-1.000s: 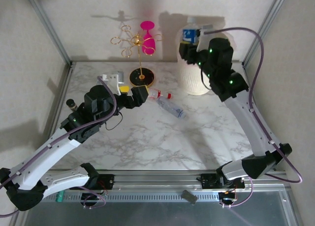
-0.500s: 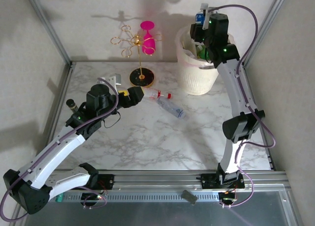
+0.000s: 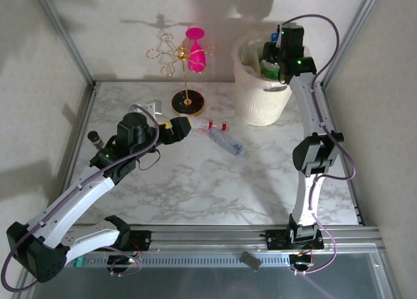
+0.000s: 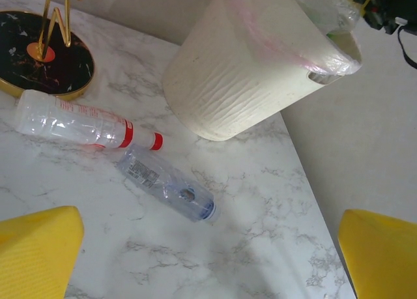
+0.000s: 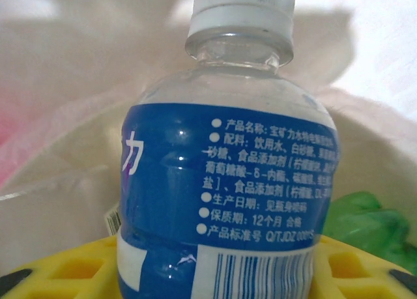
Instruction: Put the plastic bottles in the bin
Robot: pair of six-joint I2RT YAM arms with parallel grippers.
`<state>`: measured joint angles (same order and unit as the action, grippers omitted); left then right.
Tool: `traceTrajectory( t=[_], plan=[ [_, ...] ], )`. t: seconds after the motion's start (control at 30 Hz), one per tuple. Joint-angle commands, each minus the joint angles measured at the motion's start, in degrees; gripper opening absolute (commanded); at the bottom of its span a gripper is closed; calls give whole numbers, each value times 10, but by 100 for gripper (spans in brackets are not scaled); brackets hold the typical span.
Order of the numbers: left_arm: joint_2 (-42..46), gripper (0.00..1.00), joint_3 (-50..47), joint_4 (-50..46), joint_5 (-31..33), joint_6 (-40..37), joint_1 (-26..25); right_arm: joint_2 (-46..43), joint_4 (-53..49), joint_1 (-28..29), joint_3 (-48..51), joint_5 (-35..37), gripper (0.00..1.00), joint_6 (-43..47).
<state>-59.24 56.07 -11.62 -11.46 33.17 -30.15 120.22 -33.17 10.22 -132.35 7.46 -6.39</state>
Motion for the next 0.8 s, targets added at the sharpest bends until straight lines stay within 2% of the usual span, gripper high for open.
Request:
traceTrajectory(
  t=[0.0,0.23,0.47,0.77],
  plan=[
    [0,100,1,10,-12,-11,5,19,-14,2,-6,-16,38,-14],
    [-1,100,-12,10,-7,-8,7,28,-5,3,31,-42,40,-25],
    [3,100,-16,8,-1,-6,7,35,-14,3,22,-51,64,-27],
    [9,100,-3,-4,1,-7,7,-8,-6,3,31,-35,82,-27]
  ],
)
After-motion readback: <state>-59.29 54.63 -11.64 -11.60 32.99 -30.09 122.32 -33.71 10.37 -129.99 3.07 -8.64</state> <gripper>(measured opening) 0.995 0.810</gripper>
